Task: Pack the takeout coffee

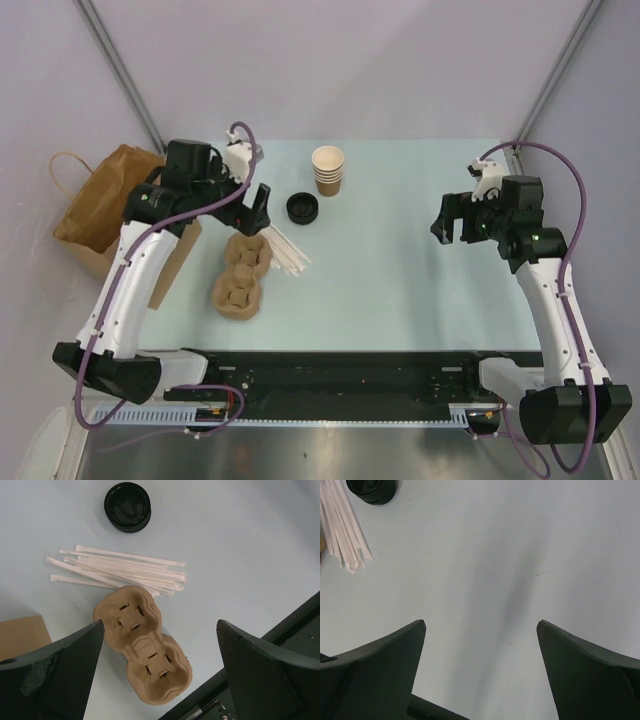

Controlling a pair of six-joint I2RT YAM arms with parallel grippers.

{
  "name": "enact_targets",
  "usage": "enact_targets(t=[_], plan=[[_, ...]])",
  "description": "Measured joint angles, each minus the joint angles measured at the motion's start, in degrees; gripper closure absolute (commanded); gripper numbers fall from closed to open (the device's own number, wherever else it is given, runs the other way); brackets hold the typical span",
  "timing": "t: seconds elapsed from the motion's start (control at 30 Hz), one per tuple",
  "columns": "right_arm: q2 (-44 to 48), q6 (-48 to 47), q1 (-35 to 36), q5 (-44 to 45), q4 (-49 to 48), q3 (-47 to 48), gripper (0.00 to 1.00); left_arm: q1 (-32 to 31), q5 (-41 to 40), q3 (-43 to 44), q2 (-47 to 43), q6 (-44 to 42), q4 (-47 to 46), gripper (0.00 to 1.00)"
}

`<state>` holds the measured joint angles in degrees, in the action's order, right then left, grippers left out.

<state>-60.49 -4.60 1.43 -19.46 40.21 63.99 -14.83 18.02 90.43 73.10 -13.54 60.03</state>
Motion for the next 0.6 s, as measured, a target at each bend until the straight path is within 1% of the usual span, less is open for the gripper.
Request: enact_targets(t=[0.13,0.3,0.53,0.6], plan=[[-1.1,0.1,1.7,0.5,-1.9,0.0,0.00,-4.0,-3.3,-1.6,0.1,-0.2,-1.5,0.01],[-5.4,0.1,7.1,2.9,-5.4,2.3,0.00,-6.0,-5.0,-1.9,0.0,0.2,-5.3,0.00],[-16.7,0.8,14.3,8.2,-10.4,12.6,0.00,-8.7,-7.6,-8.1,-1.7,2.6,-13.5,0.01],[-20.4,1.6,15.9,9.6,-11.7,15.9,0.03,-9.6,-8.5,-10.3,-2.1,3.6,-16.0,0.00]])
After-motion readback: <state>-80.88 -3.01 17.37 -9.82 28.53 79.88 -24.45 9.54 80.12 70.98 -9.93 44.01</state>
